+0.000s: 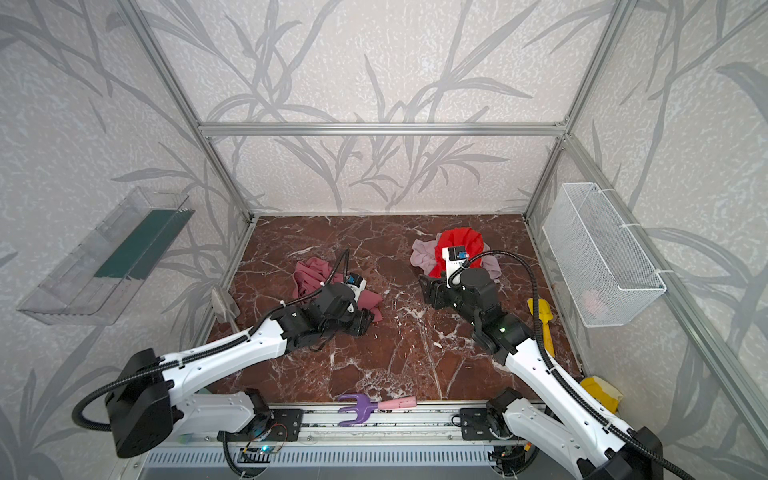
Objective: Pick out a specific cloth from the pile
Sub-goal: 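Grasp the pink garment's edge nearest the robot with the left gripper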
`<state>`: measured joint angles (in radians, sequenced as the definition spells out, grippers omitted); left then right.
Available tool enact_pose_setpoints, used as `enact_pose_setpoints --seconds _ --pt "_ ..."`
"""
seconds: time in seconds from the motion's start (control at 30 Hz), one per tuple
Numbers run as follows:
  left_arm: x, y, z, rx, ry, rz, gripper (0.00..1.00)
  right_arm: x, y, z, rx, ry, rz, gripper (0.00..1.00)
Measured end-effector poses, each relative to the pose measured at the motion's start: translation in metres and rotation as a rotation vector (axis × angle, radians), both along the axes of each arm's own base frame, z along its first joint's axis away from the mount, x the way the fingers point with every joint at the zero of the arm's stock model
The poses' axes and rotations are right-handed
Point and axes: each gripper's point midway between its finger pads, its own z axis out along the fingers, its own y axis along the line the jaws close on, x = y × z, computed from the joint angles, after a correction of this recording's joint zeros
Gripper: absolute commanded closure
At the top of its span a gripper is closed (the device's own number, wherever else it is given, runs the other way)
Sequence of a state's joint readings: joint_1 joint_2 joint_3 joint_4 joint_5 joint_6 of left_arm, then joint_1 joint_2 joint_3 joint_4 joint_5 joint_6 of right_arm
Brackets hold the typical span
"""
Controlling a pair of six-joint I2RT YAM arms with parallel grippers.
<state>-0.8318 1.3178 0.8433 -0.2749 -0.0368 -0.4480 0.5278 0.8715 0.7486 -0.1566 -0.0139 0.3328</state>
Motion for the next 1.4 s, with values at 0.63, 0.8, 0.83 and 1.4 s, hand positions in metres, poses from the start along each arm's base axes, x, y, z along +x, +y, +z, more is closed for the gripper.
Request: enact_pose_setpoints --seconds 0.63,0.8,0.83,1.4 --pt "0.024 -0.031 -0.054 0.126 0.095 -0.010 0.47 -0.008 -0.016 -0.058 -0.132 0.119 -0.016 0.29" --pt "0.025 -0.033 -0.076 0.159 0.139 -0.005 0.49 -0.009 -0.022 -0.063 -0.139 0.124 -0.027 0.27" --pt "0.026 -0.034 -0.078 0.161 0.142 -0.002 0.49 -0.009 -0.023 -0.062 -0.137 0.121 -0.030 0.27" --pt "0.034 -0.032 -0.104 0.223 0.164 0.041 0.66 -0.011 -0.017 -0.056 -0.091 0.118 -0.004 0.27"
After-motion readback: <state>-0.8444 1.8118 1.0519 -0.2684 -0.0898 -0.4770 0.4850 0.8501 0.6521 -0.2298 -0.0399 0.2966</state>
